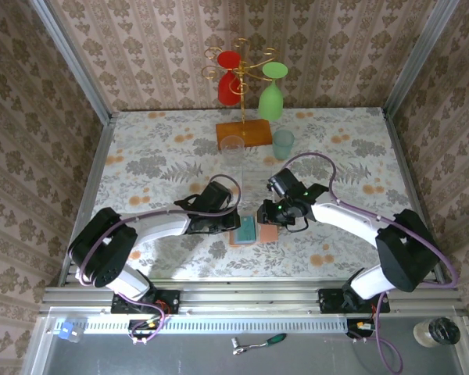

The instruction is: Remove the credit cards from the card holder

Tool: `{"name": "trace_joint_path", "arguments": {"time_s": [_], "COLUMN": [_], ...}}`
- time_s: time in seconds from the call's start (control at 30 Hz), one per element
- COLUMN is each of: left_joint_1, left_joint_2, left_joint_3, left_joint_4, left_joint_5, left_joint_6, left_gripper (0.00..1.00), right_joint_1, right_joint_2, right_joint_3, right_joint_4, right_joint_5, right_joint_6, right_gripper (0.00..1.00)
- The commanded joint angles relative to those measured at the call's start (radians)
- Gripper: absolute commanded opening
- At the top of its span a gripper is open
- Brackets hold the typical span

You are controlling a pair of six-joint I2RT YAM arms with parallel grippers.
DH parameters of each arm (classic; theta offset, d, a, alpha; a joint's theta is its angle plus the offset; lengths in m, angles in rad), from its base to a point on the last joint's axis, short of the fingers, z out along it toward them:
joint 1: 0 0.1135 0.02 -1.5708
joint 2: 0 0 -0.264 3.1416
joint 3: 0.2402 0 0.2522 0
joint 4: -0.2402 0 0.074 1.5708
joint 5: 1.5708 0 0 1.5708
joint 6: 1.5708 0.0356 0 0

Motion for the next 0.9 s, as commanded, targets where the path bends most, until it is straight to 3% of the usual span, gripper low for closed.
{"name": "trace_joint_path", "arguments": {"time_s": [0.0, 0.63, 0.87], "left_joint_1": [-0.015, 0.028, 0.043], "left_joint_2": [-0.015, -0.002, -0.032], "left_joint_3": [-0.02, -0.075, -0.094], "left_joint_4": [0.003, 0.025, 0.081], "left_joint_5": [-0.003, -0.027, 0.011], "left_joint_6": [-0.024, -0.038, -0.052], "left_gripper": [0.03, 0.02, 0.02], "right_joint_1": [0.008, 0.012, 0.012], "right_joint_2": [0.037, 0.136, 0.162], "right_joint_3": [-0.029, -0.022, -0.014], "right_joint_4": [0.063, 0.124, 0.162], "right_joint_5": [-0.067, -0.106, -0.141], "right_joint_6": [0.015, 0.015, 0.032], "right_gripper": [0.27, 0.3, 0.31]}}
